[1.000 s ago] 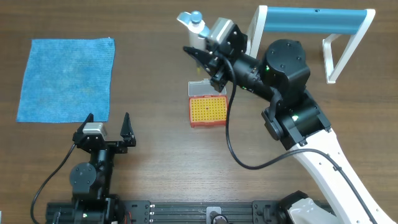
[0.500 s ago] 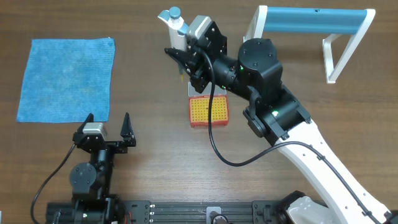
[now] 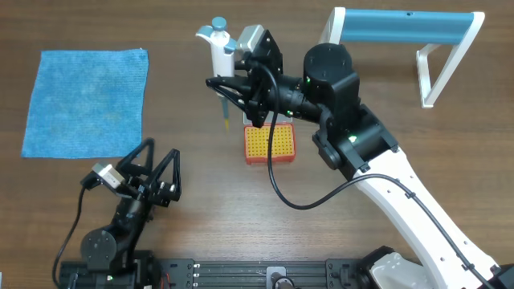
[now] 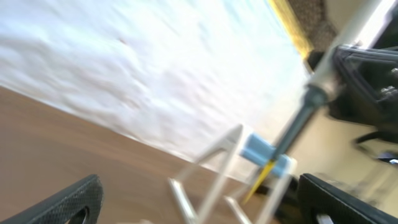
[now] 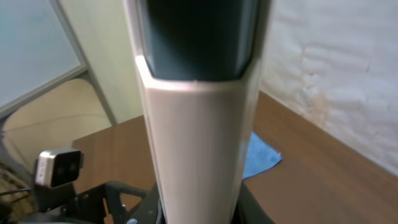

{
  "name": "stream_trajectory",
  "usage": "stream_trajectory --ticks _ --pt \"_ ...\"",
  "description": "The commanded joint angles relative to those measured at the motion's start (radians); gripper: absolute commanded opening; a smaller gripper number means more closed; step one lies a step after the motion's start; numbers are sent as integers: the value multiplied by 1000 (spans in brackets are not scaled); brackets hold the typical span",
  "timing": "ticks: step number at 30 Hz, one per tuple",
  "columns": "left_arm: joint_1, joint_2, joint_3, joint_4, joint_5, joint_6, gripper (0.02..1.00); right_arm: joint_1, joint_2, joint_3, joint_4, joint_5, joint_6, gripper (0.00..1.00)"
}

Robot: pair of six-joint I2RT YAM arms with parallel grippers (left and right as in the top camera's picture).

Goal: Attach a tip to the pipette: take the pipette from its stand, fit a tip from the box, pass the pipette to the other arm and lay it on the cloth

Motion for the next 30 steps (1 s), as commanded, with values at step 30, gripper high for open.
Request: stream_trajectory --ticks 30 --pt "-3 496 316 401 639 -518 998 31 49 34 -607 -359 -183 75"
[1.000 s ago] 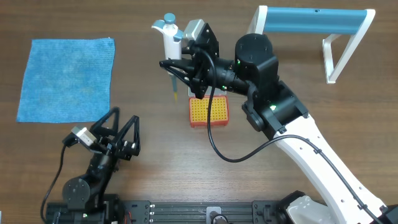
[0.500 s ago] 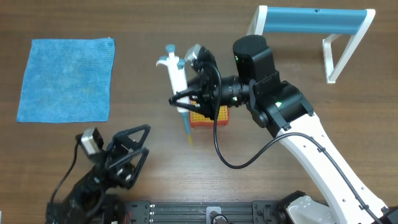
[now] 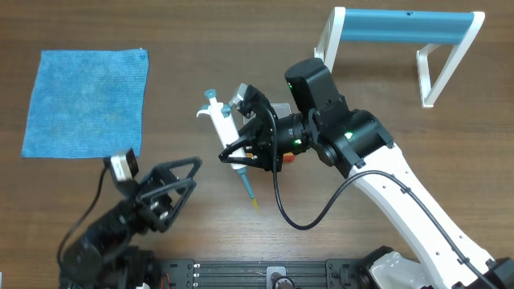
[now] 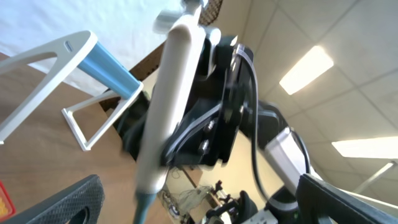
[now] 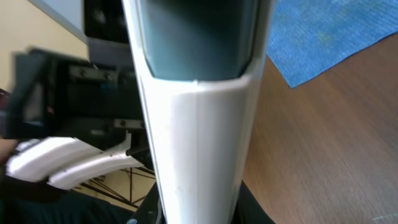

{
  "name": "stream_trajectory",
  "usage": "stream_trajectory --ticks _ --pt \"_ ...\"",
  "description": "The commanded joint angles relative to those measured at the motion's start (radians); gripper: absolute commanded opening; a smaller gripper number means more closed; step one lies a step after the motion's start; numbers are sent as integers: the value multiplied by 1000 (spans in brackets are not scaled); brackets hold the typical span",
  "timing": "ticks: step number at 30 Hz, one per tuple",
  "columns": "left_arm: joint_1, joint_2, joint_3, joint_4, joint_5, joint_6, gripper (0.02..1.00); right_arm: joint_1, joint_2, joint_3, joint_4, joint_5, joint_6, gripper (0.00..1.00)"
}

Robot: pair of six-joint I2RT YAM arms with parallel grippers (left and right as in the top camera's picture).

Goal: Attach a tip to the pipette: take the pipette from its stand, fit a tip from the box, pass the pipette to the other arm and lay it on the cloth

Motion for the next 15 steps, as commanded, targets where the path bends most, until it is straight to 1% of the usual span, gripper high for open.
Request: stream_trajectory --ticks 1,5,6,8,10,13,15 --pt "-1 304 214 21 138 142 998 18 21 19 4 -35 -48 75" --pt "23 584 404 144 280 166 998 19 21 19 5 -70 -48 75" --pt "24 663 458 189 328 165 998 19 21 19 5 -79 -48 75" --pt "24 780 539 217 410 150 998 19 21 19 5 -81 -48 75" --pt "23 854 584 219 460 150 998 19 20 19 11 -81 -48 73" --pt "23 906 599 246 489 150 1000 19 20 19 43 -81 -47 75" --pt "23 904 599 269 501 148 998 14 21 19 93 -80 -20 75"
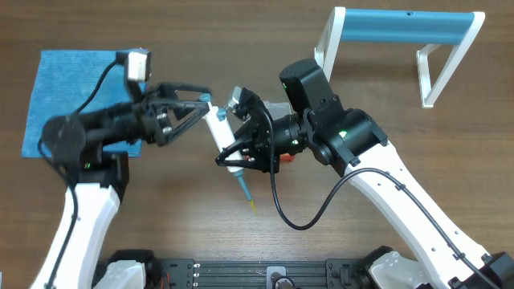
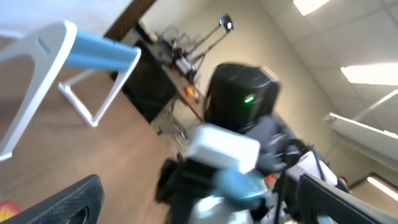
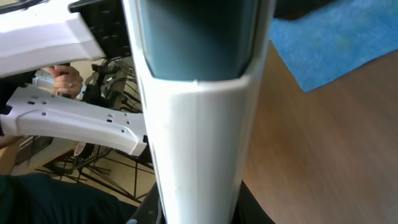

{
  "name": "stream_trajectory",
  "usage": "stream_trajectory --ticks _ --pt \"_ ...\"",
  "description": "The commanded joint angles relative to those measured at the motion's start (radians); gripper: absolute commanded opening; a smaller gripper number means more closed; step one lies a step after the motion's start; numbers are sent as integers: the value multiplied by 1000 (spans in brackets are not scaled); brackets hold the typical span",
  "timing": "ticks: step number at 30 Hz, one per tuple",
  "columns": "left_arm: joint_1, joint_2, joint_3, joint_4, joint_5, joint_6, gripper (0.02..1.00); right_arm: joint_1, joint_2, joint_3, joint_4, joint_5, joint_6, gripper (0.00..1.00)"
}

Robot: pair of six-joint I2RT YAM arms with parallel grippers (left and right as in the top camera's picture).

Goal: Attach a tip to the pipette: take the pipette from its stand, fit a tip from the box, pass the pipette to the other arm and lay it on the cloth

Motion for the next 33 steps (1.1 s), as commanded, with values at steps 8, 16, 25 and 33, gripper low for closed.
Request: stream_trajectory --ticks 8,16,25,33 --pt "2 3 27 63 137 17 952 -35 5 19 151 -38 126 77" --pt "-64 3 27 164 129 21 866 -13 10 19 248 -85 290 75" --pt "-62 3 27 171 129 45 746 6 10 19 293 -98 313 75" --pt "-14 4 27 174 68 48 472 6 10 19 294 -108 313 75"
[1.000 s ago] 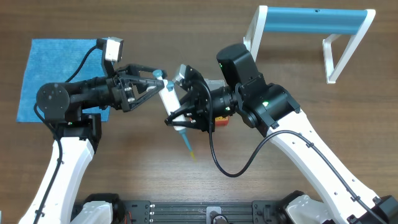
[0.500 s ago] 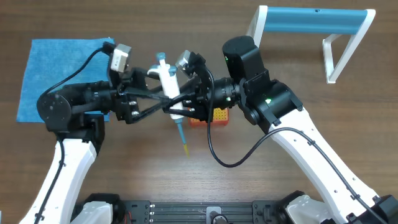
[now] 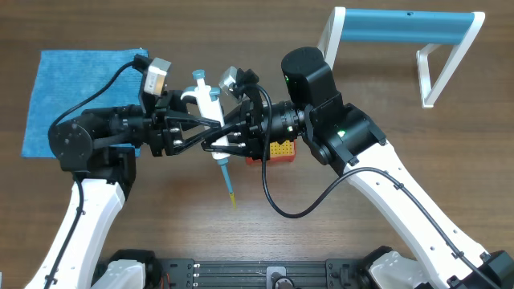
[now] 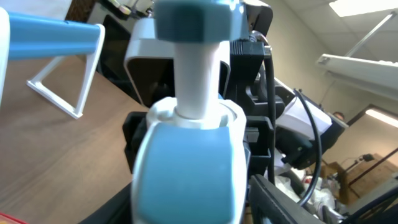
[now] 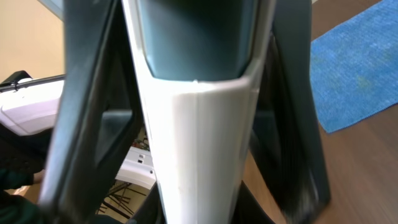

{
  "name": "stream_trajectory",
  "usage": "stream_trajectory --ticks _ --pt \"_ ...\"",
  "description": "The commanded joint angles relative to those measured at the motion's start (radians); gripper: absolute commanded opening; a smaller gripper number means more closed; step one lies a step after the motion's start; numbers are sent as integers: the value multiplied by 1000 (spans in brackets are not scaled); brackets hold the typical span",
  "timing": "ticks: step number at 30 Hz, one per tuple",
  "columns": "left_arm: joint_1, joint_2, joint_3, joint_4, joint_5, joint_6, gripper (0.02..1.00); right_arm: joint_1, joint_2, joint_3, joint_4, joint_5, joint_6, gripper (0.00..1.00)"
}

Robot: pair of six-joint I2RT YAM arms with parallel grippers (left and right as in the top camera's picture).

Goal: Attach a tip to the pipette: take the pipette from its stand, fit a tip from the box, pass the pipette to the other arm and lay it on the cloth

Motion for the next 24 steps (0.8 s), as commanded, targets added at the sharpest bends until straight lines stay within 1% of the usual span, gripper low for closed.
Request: stream_trajectory --ticks 1,3,14,15,18,20,24 --pt "42 -10 24 6 -58 13 454 2 5 19 6 -31 11 75" --pt "42 -10 24 6 -71 13 432 2 5 19 6 -31 11 77" --pt "39 -10 24 6 -79 12 432 2 5 19 24 -23 11 77" --pt "39 -10 24 6 -80 13 417 2 5 19 24 -23 11 77" --pt "39 -10 24 6 -87 13 134 2 6 19 24 -22 11 77" --pt "39 -10 24 6 -87 13 31 2 7 19 24 -22 11 75" --pt "39 -10 24 6 -86 12 27 2 11 19 24 -20 11 77"
